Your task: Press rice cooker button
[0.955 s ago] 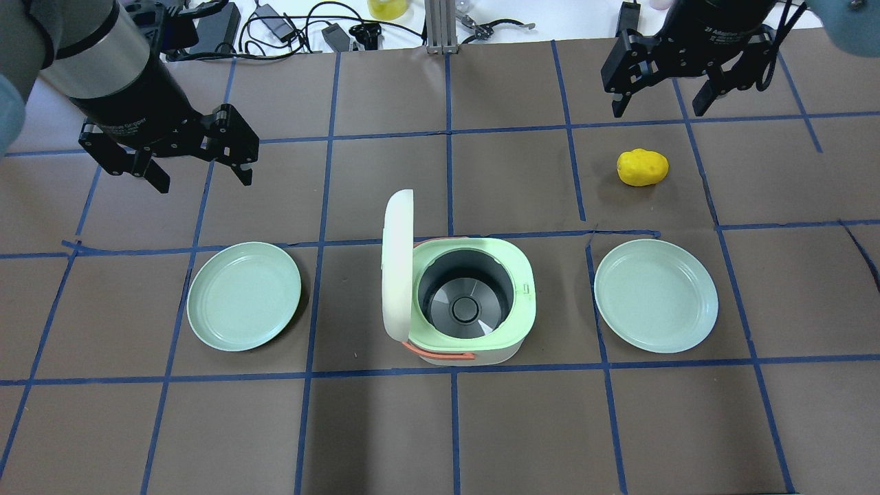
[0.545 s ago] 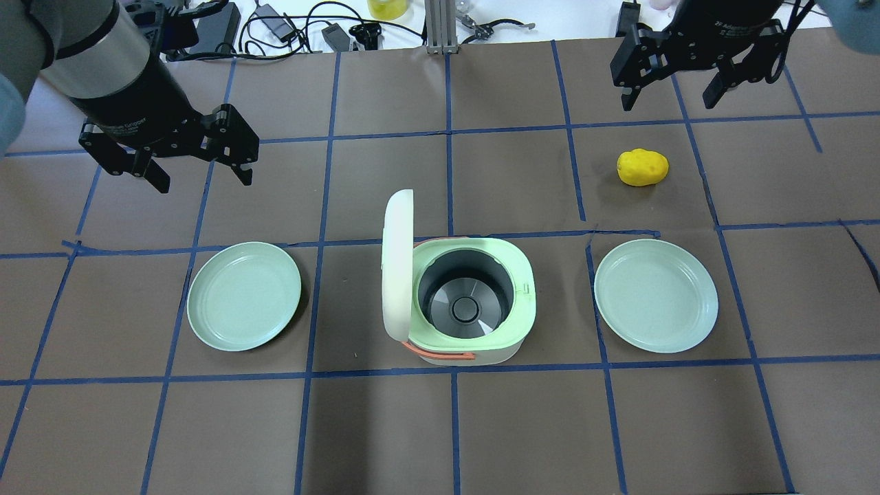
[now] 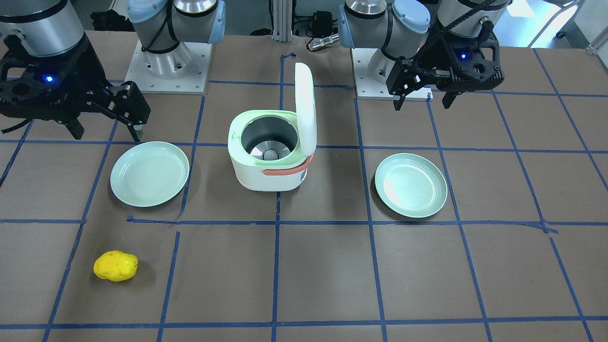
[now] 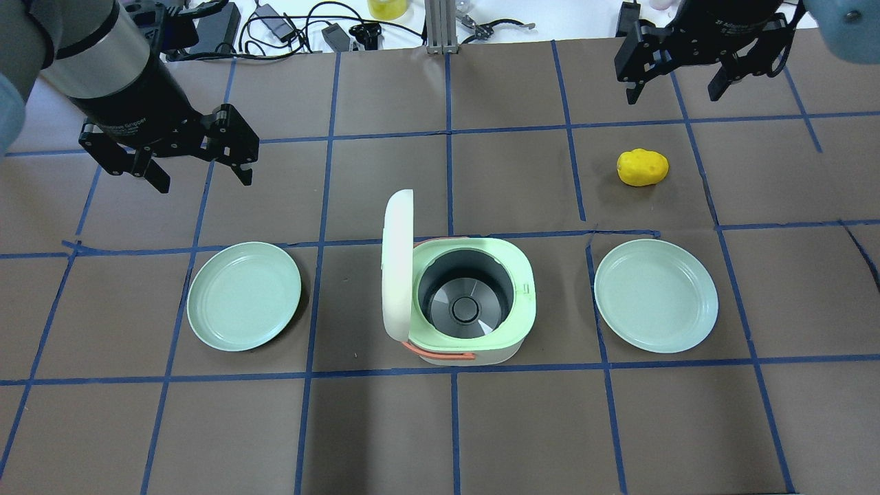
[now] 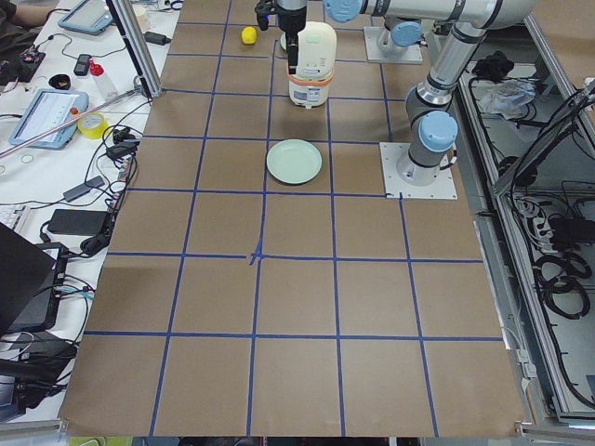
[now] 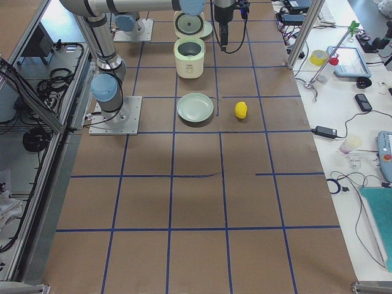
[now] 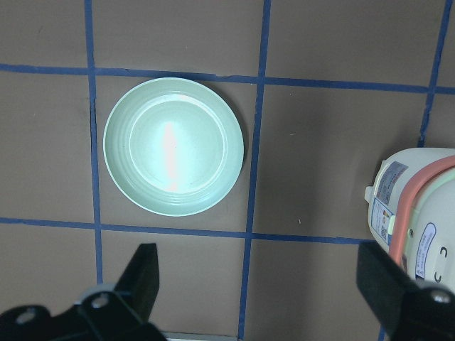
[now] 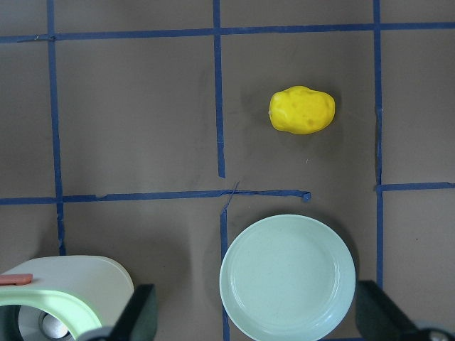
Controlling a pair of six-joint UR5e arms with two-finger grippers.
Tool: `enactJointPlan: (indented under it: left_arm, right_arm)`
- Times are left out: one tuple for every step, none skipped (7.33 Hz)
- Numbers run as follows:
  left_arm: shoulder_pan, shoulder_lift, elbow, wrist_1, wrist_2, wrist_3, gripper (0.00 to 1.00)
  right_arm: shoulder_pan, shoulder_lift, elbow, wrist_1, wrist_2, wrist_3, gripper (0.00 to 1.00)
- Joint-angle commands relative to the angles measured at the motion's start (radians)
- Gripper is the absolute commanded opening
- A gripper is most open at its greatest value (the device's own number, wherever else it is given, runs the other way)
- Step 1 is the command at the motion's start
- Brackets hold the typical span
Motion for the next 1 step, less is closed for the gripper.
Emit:
enactJointPlan:
  left_arm:
    - [0.0,0.0,0.0,0.0,0.0,0.0,1.0]
  right_arm:
    - [0.0,0.0,0.001,-0.003,-0.005,0.002,1.0]
